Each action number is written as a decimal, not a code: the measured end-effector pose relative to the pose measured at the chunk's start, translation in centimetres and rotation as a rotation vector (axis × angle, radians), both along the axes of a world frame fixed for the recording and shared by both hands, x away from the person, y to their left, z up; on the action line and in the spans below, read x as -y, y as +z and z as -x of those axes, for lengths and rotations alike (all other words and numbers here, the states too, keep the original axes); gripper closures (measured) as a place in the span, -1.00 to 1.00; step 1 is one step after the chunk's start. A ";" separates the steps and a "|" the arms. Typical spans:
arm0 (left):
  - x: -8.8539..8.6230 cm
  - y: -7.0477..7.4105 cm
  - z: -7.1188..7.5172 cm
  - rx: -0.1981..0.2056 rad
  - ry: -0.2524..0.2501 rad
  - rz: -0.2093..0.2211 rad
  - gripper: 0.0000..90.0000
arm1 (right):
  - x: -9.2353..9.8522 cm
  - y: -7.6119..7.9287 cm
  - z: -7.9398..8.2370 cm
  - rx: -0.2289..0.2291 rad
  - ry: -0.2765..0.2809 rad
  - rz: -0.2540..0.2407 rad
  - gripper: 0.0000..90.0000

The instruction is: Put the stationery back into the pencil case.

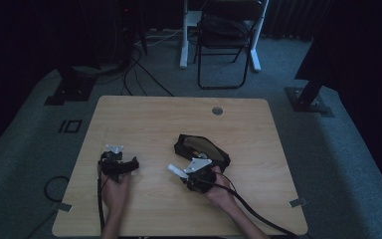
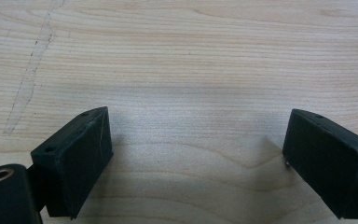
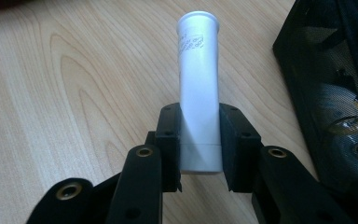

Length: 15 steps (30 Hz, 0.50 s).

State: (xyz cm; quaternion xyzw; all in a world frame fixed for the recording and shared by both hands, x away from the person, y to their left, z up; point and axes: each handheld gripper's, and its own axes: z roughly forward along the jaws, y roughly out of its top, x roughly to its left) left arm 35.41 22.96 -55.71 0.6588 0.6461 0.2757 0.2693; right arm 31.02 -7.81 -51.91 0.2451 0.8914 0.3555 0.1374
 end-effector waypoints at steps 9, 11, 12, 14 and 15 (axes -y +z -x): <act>0.0 0.0 0.0 0.000 0.000 0.000 -0.82 | 0.1 0.7 0.3 0.015 0.004 -0.011 0.59; 0.0 0.0 0.0 0.000 0.000 0.000 -0.82 | 0.1 1.0 0.4 0.020 0.005 -0.014 0.59; 0.0 0.0 0.0 0.000 0.000 0.000 -0.82 | 0.1 1.1 0.5 0.023 0.009 -0.015 0.59; 0.0 0.0 0.0 0.000 0.000 0.000 -0.82 | 0.1 1.3 0.6 0.025 0.012 -0.016 0.59; 0.0 0.0 0.0 0.000 0.000 0.000 -0.82 | 0.1 1.4 0.6 0.028 0.015 -0.016 0.59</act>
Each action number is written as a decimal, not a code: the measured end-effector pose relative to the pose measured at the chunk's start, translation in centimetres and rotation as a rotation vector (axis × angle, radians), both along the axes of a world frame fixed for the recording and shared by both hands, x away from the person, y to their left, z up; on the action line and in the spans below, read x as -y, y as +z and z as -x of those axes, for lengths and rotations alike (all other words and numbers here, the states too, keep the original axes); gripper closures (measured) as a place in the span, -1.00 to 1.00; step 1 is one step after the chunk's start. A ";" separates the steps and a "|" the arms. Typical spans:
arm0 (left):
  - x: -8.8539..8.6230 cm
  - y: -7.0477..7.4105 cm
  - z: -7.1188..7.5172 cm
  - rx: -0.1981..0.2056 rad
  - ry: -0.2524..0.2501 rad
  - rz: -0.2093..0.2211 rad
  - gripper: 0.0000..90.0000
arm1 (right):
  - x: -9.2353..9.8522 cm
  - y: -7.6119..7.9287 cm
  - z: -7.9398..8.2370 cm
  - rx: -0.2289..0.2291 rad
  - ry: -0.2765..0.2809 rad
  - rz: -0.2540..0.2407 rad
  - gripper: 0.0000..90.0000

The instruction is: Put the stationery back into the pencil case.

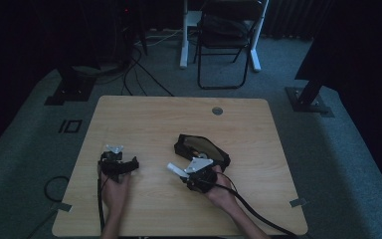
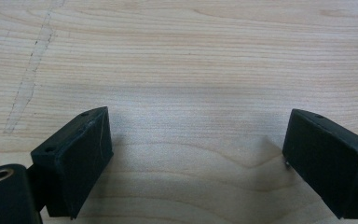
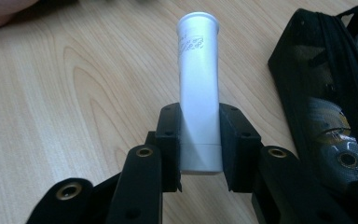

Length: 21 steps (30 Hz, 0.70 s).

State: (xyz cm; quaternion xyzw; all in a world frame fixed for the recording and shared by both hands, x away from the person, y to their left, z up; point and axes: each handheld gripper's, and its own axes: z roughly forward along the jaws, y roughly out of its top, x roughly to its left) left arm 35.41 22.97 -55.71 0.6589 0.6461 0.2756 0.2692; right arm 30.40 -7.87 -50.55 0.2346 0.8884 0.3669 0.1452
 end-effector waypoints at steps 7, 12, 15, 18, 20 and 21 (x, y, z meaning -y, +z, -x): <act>0.0 0.0 0.0 0.000 0.000 0.000 -0.82 | -0.2 0.6 0.4 0.013 0.010 -0.007 0.59; 0.0 0.0 0.0 0.000 0.000 0.000 -0.82 | -0.2 0.9 0.5 0.020 0.011 -0.011 0.59; 0.0 0.0 0.0 0.000 0.000 0.000 -0.82 | -0.1 1.1 0.6 0.025 0.012 -0.012 0.59; 0.0 0.0 0.0 0.000 0.000 0.000 -0.82 | 0.0 1.4 0.6 0.029 0.014 -0.015 0.59; 0.0 0.0 0.0 0.000 0.000 0.000 -0.82 | 0.0 1.5 0.7 0.034 0.015 -0.017 0.59; 0.0 0.0 0.0 0.000 0.000 0.000 -0.82 | 0.0 1.6 0.7 0.035 0.015 -0.019 0.59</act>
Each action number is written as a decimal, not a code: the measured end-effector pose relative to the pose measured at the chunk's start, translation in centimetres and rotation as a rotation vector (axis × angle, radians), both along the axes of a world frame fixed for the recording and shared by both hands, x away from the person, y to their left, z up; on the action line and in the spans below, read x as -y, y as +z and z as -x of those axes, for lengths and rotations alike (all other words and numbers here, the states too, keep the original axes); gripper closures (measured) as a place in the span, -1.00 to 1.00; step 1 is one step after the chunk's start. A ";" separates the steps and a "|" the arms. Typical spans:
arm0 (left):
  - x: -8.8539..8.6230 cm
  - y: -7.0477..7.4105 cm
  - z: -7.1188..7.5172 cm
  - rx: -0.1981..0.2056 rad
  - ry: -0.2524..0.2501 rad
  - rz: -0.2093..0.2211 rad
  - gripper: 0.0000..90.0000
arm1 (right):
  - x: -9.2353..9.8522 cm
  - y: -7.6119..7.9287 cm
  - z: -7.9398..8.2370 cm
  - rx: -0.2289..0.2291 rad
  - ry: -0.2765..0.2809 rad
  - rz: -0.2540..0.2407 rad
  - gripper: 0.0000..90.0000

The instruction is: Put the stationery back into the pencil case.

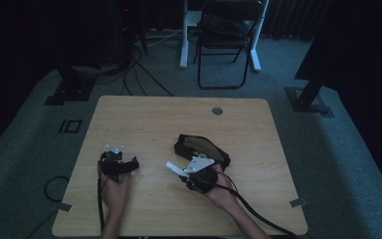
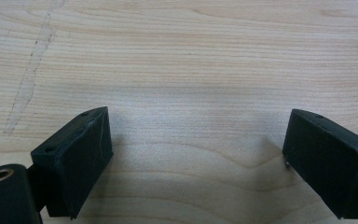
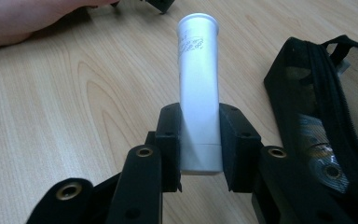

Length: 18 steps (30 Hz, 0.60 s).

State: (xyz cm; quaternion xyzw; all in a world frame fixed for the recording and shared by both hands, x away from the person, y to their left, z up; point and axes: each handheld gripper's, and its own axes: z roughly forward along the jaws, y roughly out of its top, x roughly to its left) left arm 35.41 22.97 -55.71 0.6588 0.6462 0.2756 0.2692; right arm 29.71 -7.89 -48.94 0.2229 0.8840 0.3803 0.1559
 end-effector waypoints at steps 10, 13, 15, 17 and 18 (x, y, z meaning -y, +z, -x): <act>0.0 0.0 0.0 0.000 0.000 0.000 -0.82 | 0.1 0.5 0.2 0.010 0.005 -0.001 0.59; 0.0 0.0 0.0 0.000 0.000 0.000 -0.82 | 0.2 0.8 0.1 0.017 0.003 0.000 0.59; 0.0 0.0 0.0 0.000 0.000 0.000 -0.82 | 0.4 0.9 0.1 0.021 0.002 0.000 0.59; 0.0 0.0 0.0 0.000 0.000 0.000 -0.82 | 0.5 1.1 0.1 0.025 0.000 -0.002 0.59; 0.0 0.0 0.0 0.000 0.000 0.000 -0.82 | 0.5 1.2 0.1 0.027 -0.001 -0.003 0.59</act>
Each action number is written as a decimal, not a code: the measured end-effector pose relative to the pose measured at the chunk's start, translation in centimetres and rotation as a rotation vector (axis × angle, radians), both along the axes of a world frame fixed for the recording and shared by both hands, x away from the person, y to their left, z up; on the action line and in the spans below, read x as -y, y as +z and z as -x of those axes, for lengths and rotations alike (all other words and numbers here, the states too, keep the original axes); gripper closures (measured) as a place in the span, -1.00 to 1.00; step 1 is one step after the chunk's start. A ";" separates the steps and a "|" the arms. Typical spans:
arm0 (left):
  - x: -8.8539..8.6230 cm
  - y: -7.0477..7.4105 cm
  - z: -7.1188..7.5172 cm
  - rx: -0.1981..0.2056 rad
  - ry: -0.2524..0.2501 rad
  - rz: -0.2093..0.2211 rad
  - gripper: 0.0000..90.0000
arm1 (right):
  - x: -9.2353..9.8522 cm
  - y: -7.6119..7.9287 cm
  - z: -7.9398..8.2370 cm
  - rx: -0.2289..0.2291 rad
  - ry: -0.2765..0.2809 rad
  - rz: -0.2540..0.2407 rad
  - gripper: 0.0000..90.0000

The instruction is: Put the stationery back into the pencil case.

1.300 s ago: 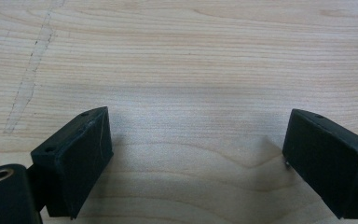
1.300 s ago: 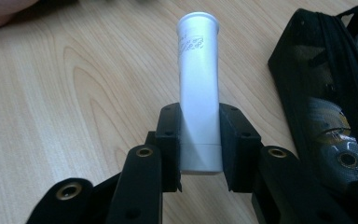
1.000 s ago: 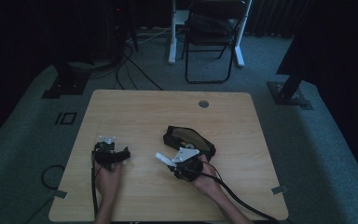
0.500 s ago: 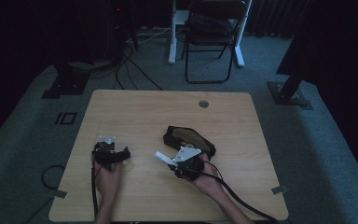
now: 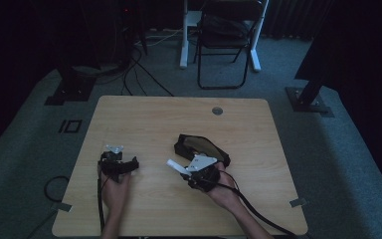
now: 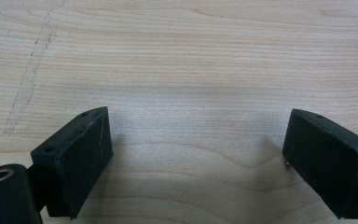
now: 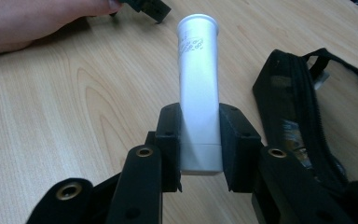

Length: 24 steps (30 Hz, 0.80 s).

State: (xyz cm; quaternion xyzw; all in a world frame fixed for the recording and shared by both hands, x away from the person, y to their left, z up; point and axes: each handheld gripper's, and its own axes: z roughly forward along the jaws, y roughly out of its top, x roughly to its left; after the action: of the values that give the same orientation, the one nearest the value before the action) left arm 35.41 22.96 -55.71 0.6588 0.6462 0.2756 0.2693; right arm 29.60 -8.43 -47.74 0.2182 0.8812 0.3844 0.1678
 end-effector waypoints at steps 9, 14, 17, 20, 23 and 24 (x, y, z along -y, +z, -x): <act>0.0 0.0 0.0 0.000 0.000 0.000 -0.82 | 0.3 0.6 -0.1 0.004 -0.004 -0.014 0.59; 0.0 0.0 0.0 0.000 0.000 0.000 -0.82 | 0.4 0.9 -0.1 0.011 -0.007 -0.021 0.59; 0.0 0.0 0.0 0.000 0.000 0.000 -0.82 | 0.5 1.0 -0.2 0.014 -0.007 -0.021 0.59; 0.0 0.0 0.0 0.000 0.000 0.000 -0.82 | 0.6 1.1 -0.2 0.016 -0.010 -0.025 0.59; 0.0 0.0 0.0 0.000 -0.001 0.000 -0.82 | 0.7 1.3 -0.3 0.020 -0.014 -0.031 0.59; 0.0 0.0 0.0 -0.001 -0.001 -0.001 -0.82 | 0.8 1.4 -0.3 0.023 -0.014 -0.033 0.59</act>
State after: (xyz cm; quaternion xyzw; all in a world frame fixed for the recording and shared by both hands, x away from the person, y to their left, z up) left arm 35.44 22.96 -55.70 0.6594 0.6458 0.2753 0.2690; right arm 29.91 -9.18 -46.36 0.2225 0.8713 0.4000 0.1769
